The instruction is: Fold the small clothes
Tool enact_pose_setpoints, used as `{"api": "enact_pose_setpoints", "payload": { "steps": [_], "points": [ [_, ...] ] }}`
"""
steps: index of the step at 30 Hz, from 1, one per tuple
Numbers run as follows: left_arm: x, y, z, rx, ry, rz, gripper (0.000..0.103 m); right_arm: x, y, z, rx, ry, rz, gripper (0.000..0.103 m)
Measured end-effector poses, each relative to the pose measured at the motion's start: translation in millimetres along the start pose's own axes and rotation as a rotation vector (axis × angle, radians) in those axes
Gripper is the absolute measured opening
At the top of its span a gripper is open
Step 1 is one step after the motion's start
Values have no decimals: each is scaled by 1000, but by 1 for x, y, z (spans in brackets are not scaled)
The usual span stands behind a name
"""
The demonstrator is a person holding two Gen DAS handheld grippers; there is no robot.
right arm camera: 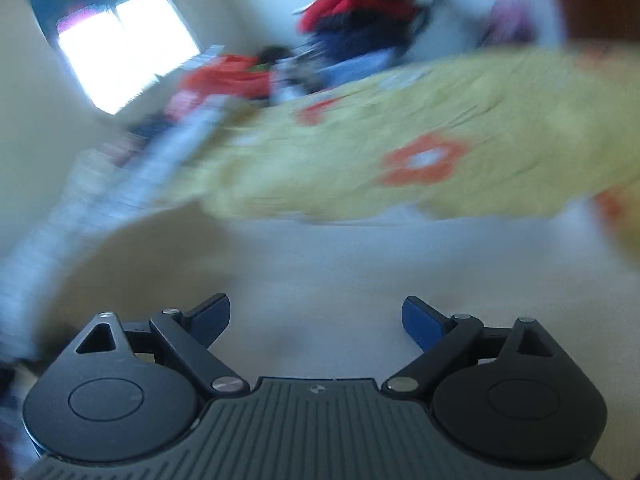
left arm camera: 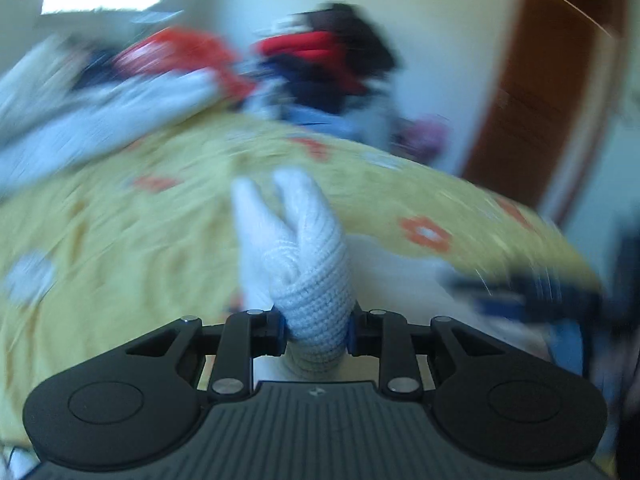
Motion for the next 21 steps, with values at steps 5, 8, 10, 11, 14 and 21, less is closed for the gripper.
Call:
{"api": "enact_pose_setpoints", "payload": {
  "steps": [5,8,10,11,14,21],
  "points": [
    [3,66,29,250,-31,100,25,31,-14,-16,228,-226,-295,95],
    [6,79,40,319,-71,127,25,49,-16,-25,211,-274,-236,96],
    [9,78,41,338,-80,124,25,60,-16,-27,197,-298,-201,92],
    [9,79,41,344,-81,127,25,67,-15,-30,168,-303,-157,87],
    [8,81,44,371,-82,127,25,79,-6,-33,132,-314,-103,74],
    [4,99,45,451,-69,157,25,54,-8,-40,-60,-258,-113,29]
  ]
}}
Point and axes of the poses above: each gripper's, at about its wrist camera, not at the fingertips, and x roughly the way its jaws point, y to its right, z to its underside, the point moved 6 cm from there along x, roughly the way its jaws point, and after that the axes turned 3 degrees about x, right-handed, at the moved point
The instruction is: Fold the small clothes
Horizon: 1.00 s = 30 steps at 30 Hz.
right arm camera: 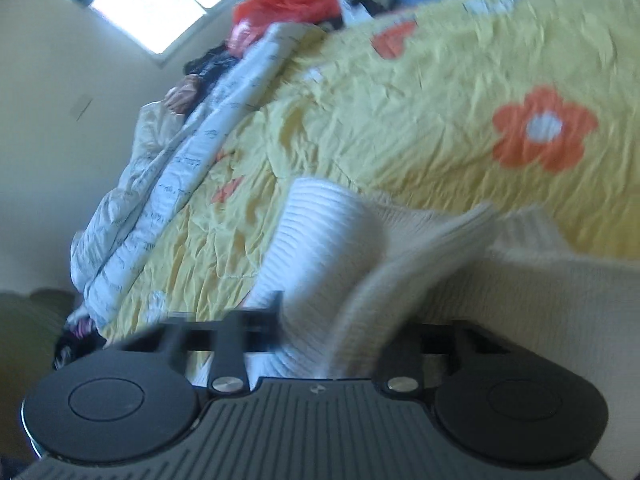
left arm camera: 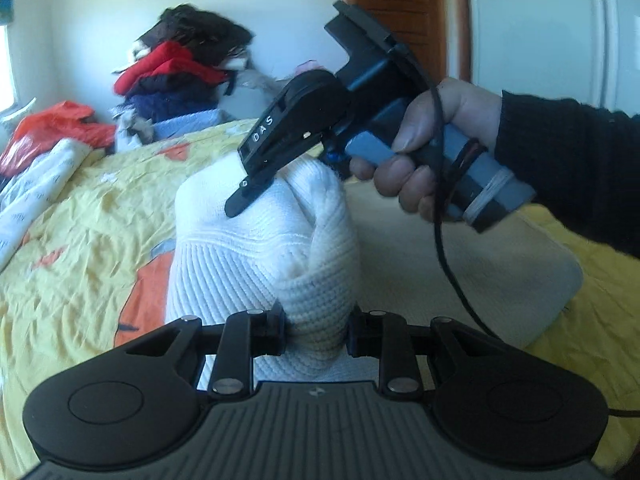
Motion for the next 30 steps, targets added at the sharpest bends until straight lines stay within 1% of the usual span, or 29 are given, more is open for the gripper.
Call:
{"api": "enact_pose_setpoints", "payload": {
  "steps": [3,5,10,13,16,17,18,19,20,21,22,23,24,25,26,27,28,29,30],
  "points": [
    [-1,23,-10,73,30,65,25,-31,9,-2,-59,21,8,29],
    [2,42,-18,111,42,121,25,-53,20,-1,-88,26,45,29],
    [13,91,-34,163,48,269,25,-104,55,9,-115,29,132,28],
    [24,114,-35,182,29,339,25,-127,79,18,-105,31,178,28],
    [38,130,-30,203,-14,366,25,-135,107,29,-50,27,203,28],
    [43,133,-27,208,-24,369,25,-137,114,33,-29,34,197,30],
    [46,135,-26,210,-29,372,26,-138,121,35,1,47,187,42],
    [49,133,-24,210,-24,378,26,-139,127,36,27,59,191,48],
    [51,133,-22,210,-13,385,28,-141,133,38,61,72,192,56],
    [50,130,-23,207,-5,394,31,-143,138,39,94,85,175,56],
    [48,127,-23,196,0,410,37,-147,144,39,137,102,149,56],
    [42,121,-25,172,3,448,54,-153,147,38,166,124,145,58],
    [36,115,-28,138,5,503,64,-161,150,38,188,156,160,58],
    [28,109,-33,101,8,558,67,-170,152,37,200,186,171,59],
    [20,99,-37,59,14,597,70,-182,153,35,214,230,191,62],
    [12,88,-42,24,25,611,74,-195,154,34,225,280,219,64],
    [4,76,-45,3,44,610,75,-209,154,33,230,330,251,64],
    [-1,64,-51,-8,69,590,76,-221,151,33,232,372,271,64],
    [-6,52,-56,-9,100,554,78,-229,148,34,238,400,262,63]
  ]
}}
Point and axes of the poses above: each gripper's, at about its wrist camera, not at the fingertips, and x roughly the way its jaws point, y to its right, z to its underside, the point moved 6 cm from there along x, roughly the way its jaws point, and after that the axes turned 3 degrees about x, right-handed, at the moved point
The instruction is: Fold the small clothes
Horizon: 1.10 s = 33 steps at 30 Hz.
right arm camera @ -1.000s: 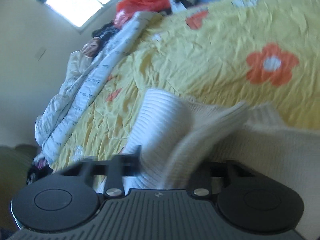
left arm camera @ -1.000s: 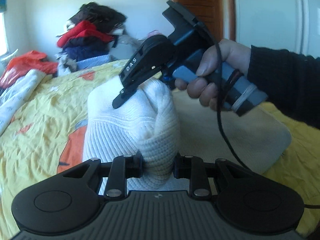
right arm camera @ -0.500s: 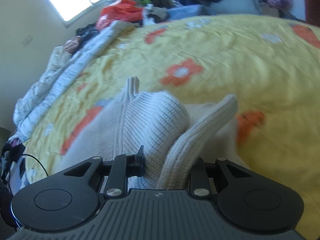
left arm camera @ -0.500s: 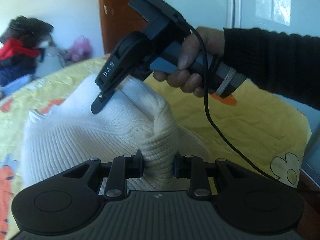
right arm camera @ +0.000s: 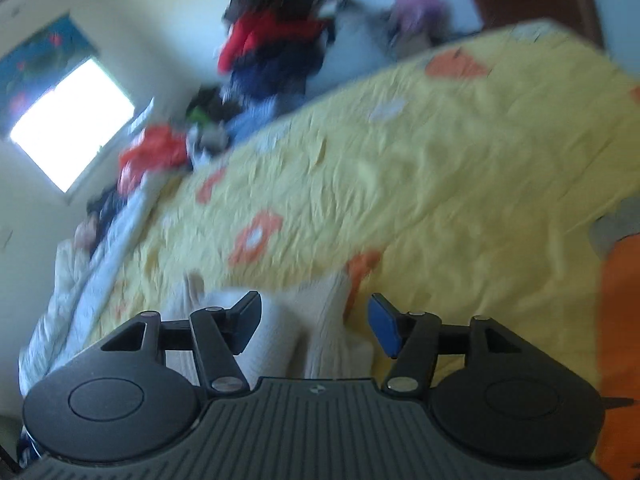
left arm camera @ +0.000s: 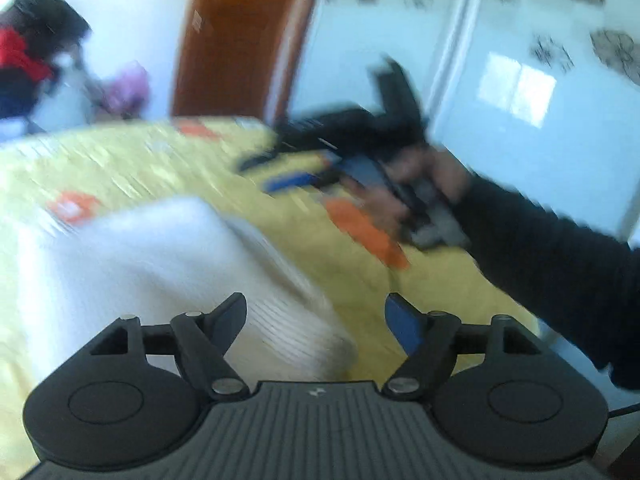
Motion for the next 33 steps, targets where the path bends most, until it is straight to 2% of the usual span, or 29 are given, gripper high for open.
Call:
{"api": "enact_pose_setpoints", "payload": {
  "steps": [2,5,6,8,10,13,14,15,16,18,21,23,25,26,27,30,31,33],
  "points": [
    [-10,-22,-6,35,21,-119,84,-6,-7,3,10,-12,-58,63],
    [1,-55,-5,59,-21,-326,84,8,-22,18,-45,-87,-79,63],
    [6,-65,-3,49,-48,-375,84,15,-24,22,-59,-110,-72,63],
    [17,-83,-1,23,-99,-420,84,34,-26,30,-66,-163,-46,63],
    [23,-90,8,11,-132,-412,84,50,-25,38,-53,-209,-31,64],
    [33,-87,18,62,-105,-433,89,73,-27,49,-67,-256,-29,57],
    [36,-85,20,81,-109,-443,90,74,-31,51,-83,-253,-37,40],
    [41,-79,19,94,-113,-450,90,70,-33,53,-91,-252,-41,31],
    [46,-77,17,101,-117,-435,90,66,-38,52,-118,-246,-36,24],
    [56,-64,11,106,-117,-377,90,50,-44,48,-176,-218,-29,19],
    [64,-54,18,105,-161,-296,90,36,-37,41,-202,-181,-10,18],
    [76,-48,24,136,-170,-305,90,44,-15,50,-154,-223,29,16],
    [81,-47,29,154,-161,-322,92,47,-7,53,-110,-206,6,17],
    [80,-47,28,139,-163,-319,92,45,-6,52,-85,-202,-1,18],
    [78,-49,26,128,-169,-313,92,44,-6,52,-82,-198,1,29],
    [76,-50,25,123,-174,-296,92,36,-11,48,-96,-188,38,32],
    [76,-48,26,127,-173,-299,92,27,-15,41,-88,-140,58,36],
    [79,-47,25,129,-169,-306,92,9,-28,28,-75,-12,52,35]
  ]
}}
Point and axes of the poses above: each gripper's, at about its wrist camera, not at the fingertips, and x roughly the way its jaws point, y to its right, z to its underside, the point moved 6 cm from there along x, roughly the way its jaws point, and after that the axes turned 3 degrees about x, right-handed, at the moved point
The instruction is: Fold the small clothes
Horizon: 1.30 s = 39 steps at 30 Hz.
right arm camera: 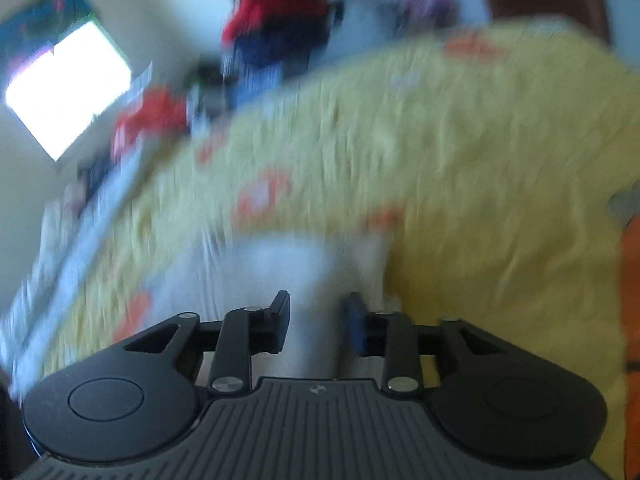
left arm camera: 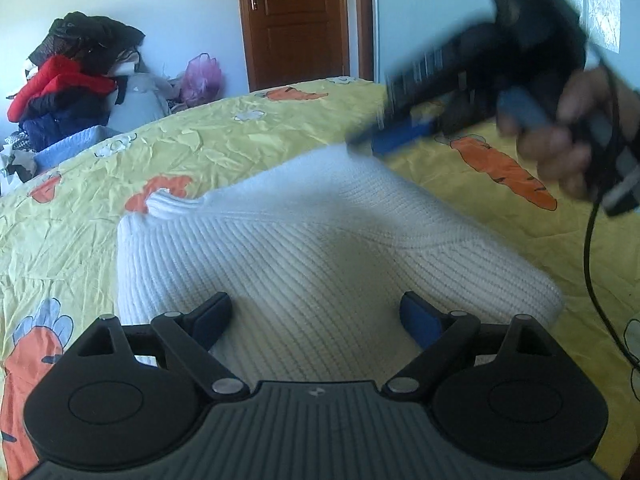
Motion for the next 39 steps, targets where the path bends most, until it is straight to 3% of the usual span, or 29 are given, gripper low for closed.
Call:
{"api": "enact_pose_setpoints", "payload": {
  "steps": [2,5,8,10,12,14,17,19,21,23,24,26,28,30,35,37,38,39],
  "points": [
    [-3,5,-1,-1,0,-7,92,-8,-21,-6,-11,32,-69,39],
    [-2,5,-1,1,-1,-5,92,3,-56,4,-126,-29,-104,49],
    [-3,6,-1,0,2,-5,92,27,-67,22,-222,-114,-60,50],
    [-2,4,-1,0,5,-3,92,49,-53,37,-228,-196,29,48],
    [0,4,-1,-2,8,-1,92,51,-47,47,-278,-167,10,47],
    [-3,3,-2,-8,14,7,92,47,-40,48,-228,-157,-7,47],
    [-24,-9,-9,-104,58,79,92,39,-48,52,-268,-144,23,50],
    [-49,-30,-13,-214,139,141,93,31,-51,49,-271,-132,36,55],
    [-64,-63,-12,-320,195,141,93,15,-49,37,-240,-77,21,76],
    [-57,-96,-5,-424,173,135,94,-5,-35,23,-175,23,-6,96],
    [-48,-113,2,-486,136,125,94,-10,-24,17,-134,53,3,99],
    [-23,-141,19,-642,40,136,94,-12,6,10,-35,50,54,93],
    [-1,-157,36,-800,-22,212,93,-7,31,12,63,3,64,89],
    [17,-161,45,-879,-64,276,93,3,47,21,116,-58,51,84],
    [47,-148,33,-849,-101,356,93,25,54,42,202,-145,-39,80],
    [55,-141,25,-799,-91,329,93,30,45,50,213,-155,-96,74],
    [58,-139,21,-776,-95,316,91,33,40,53,190,-144,-95,73],
    [59,-139,19,-762,-102,297,80,35,35,55,159,-136,-80,72]
  ]
}}
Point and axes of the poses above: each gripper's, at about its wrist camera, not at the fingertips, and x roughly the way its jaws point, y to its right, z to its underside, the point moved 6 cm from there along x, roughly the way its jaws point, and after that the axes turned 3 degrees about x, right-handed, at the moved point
